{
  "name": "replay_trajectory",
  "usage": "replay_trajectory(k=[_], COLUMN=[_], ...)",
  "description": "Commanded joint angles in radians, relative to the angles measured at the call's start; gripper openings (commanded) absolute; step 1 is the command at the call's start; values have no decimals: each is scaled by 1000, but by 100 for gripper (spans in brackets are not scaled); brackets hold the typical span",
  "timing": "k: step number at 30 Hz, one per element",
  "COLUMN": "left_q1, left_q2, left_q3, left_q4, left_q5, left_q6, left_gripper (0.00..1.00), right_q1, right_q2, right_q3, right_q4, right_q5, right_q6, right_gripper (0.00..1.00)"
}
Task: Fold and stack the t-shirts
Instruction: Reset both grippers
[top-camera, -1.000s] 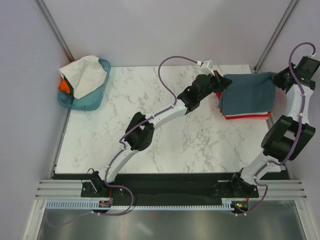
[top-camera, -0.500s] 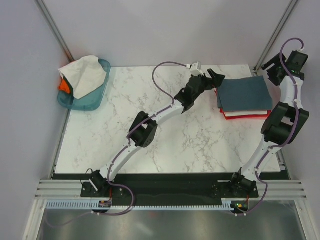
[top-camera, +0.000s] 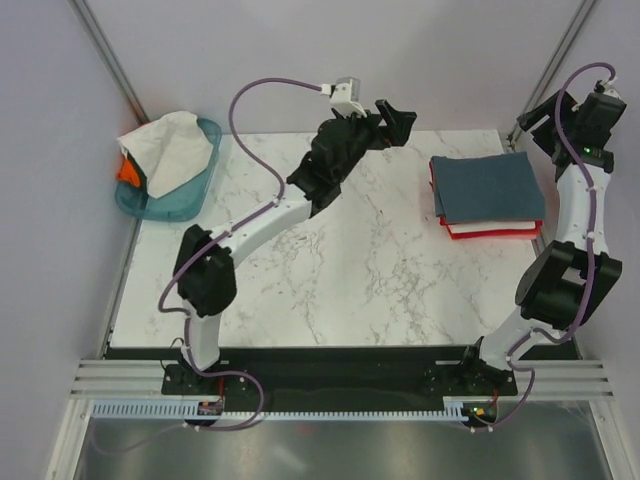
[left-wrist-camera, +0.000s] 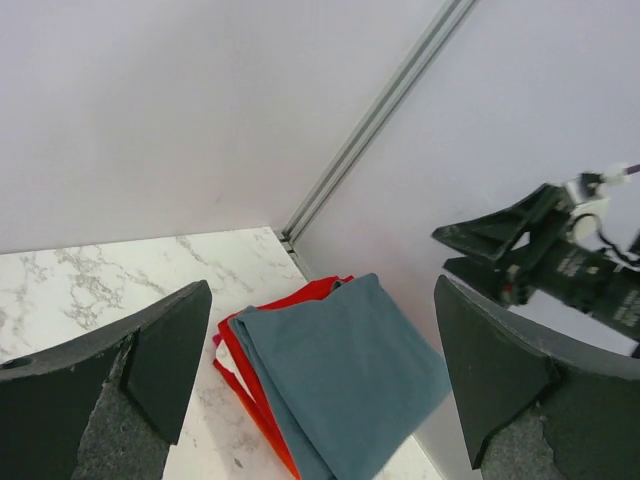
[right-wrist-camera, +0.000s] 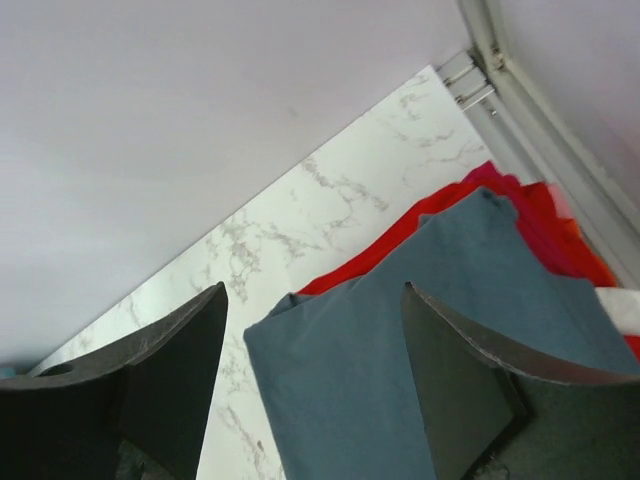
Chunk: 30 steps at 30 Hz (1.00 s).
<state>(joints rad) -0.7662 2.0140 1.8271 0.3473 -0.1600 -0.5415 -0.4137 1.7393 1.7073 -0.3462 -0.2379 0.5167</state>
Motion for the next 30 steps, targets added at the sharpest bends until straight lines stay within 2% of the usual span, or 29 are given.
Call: replay_trajectory(k=[1,7,13,15,16,18,19,22,26,30], left_q1=[5,70,93,100,108,111,114,116,116,117], left_q2=[-154,-412,-733,-840,-869,-929,-986,-1099,-1245,-1362], left_q3=[-194,-472,-785,-844,-894,-945,-1000,-1119,-1259,-1423], left_q4=[21,-39,-109,-184,-236,-272,-289,-324,-350,-375], left_q5=[-56,-69,-134,-154,-154,-156,-157,-168,-199,-196], left_q6=[74,19,49,37,17,6,-4,-20,-29,-54], left_gripper=[100,100,100,100,100,100,100,100,100,100], right_q1=[33,144,292,378,462,553,637,768,834,837], right_q2=[-69,-194,-438,-536,-602,-664,-714,-791,-852,-908], right_q3=[-80,-155,-405,-509,-544,-666,-707,-860,-1039,-1184], right_q4=[62,67,193,219,219,239,246,291,302,332], right_q5=[-89,-117,-54,14,56,195,231,363,422,414], right_q6=[3,-55,-67,-78,-86,-105,-124,-145,-123,-47], right_gripper=[78,78,81,81,83,84,84,86,89,94])
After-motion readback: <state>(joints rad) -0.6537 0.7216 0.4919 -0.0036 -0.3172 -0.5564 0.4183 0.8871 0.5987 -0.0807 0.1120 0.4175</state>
